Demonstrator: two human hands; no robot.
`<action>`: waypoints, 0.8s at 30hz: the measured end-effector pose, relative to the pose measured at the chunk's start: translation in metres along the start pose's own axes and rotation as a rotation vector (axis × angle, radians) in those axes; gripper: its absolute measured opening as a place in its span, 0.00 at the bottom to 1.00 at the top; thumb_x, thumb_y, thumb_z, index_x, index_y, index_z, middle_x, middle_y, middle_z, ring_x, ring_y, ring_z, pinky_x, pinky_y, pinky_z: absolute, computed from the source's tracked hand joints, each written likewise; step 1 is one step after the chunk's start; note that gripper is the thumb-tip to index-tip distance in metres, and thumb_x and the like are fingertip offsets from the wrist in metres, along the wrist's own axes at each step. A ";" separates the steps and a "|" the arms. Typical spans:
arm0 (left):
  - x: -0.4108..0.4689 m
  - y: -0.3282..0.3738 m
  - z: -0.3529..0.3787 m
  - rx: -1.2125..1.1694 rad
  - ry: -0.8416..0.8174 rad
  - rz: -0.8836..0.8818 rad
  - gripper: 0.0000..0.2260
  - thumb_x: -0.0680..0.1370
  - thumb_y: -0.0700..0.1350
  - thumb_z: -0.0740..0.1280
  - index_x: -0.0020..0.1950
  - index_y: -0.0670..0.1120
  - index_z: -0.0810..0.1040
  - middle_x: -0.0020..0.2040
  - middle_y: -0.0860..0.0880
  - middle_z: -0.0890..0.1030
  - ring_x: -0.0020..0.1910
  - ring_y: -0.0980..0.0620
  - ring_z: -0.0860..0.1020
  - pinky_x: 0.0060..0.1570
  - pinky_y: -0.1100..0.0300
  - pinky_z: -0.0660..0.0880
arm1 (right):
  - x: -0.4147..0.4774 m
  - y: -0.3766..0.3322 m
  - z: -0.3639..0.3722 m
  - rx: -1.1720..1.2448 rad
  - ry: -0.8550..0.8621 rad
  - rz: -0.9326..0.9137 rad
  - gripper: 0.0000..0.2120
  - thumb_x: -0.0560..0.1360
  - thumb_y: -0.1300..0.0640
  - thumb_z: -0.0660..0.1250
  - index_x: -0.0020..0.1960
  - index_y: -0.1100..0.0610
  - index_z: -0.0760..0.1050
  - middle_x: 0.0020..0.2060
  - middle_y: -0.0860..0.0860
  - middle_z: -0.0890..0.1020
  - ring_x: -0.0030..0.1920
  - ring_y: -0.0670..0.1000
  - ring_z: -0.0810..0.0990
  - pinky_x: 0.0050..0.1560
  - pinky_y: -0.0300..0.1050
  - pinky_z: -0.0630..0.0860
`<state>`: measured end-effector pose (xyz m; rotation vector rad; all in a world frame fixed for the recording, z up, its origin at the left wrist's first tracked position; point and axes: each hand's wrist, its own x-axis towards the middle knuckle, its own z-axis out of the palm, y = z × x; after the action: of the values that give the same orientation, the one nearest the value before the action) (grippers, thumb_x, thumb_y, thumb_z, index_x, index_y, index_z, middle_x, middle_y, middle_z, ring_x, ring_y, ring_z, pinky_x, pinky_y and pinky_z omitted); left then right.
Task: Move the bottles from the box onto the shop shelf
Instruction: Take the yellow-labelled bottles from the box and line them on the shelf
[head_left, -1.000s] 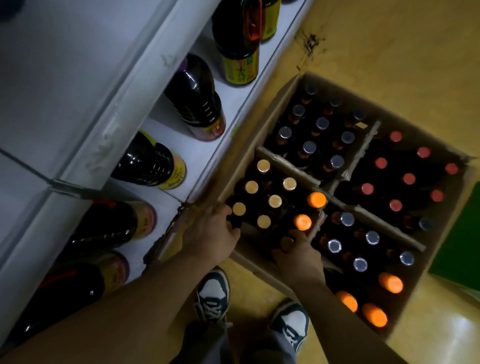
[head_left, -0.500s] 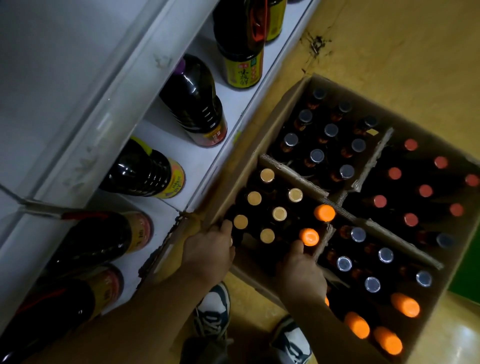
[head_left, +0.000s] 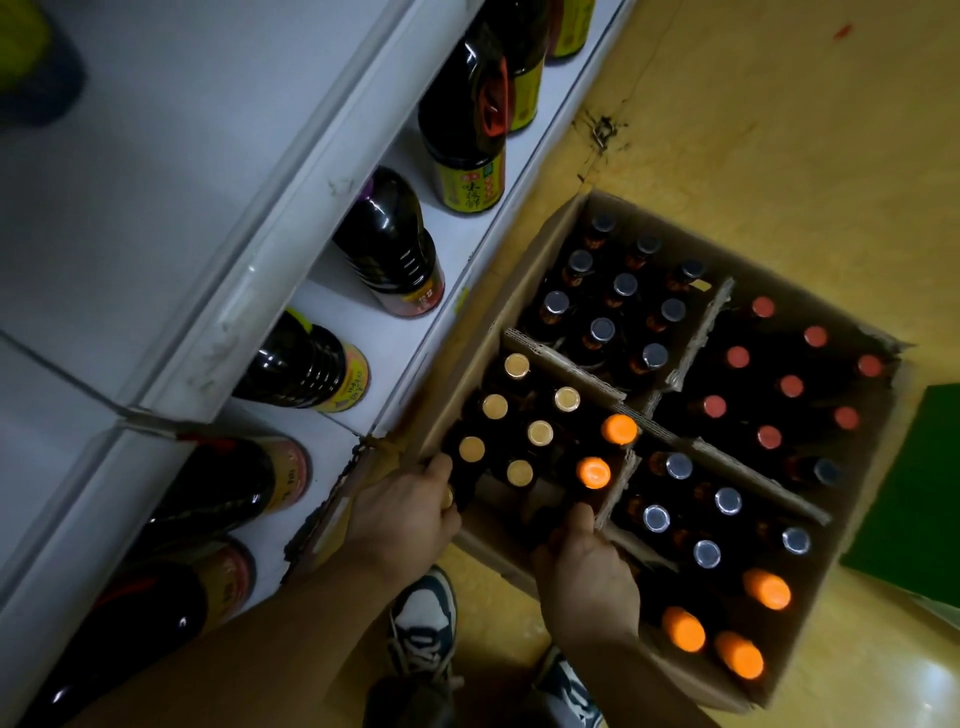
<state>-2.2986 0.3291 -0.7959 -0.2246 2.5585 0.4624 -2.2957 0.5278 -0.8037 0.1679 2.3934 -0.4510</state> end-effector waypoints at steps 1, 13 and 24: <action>-0.004 0.002 -0.005 -0.007 -0.001 0.001 0.12 0.81 0.53 0.65 0.61 0.53 0.68 0.50 0.53 0.81 0.50 0.49 0.80 0.40 0.57 0.68 | -0.005 -0.001 -0.003 -0.002 0.000 -0.004 0.10 0.82 0.50 0.62 0.54 0.50 0.60 0.48 0.50 0.80 0.45 0.54 0.82 0.35 0.44 0.68; -0.061 0.023 -0.061 -0.076 0.010 -0.001 0.11 0.79 0.53 0.67 0.54 0.54 0.66 0.47 0.53 0.72 0.51 0.46 0.79 0.41 0.54 0.71 | -0.067 -0.020 -0.052 0.019 0.009 -0.030 0.15 0.82 0.51 0.61 0.66 0.51 0.61 0.53 0.51 0.82 0.50 0.56 0.82 0.38 0.46 0.71; -0.111 0.049 -0.125 -0.116 0.080 0.025 0.10 0.77 0.54 0.67 0.53 0.53 0.69 0.48 0.51 0.80 0.46 0.46 0.80 0.36 0.55 0.65 | -0.133 -0.050 -0.124 0.012 0.045 -0.035 0.14 0.82 0.48 0.62 0.61 0.53 0.64 0.51 0.53 0.83 0.50 0.58 0.83 0.38 0.46 0.70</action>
<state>-2.2750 0.3361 -0.6238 -0.2584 2.6179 0.6236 -2.2821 0.5263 -0.6156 0.1433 2.4418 -0.4830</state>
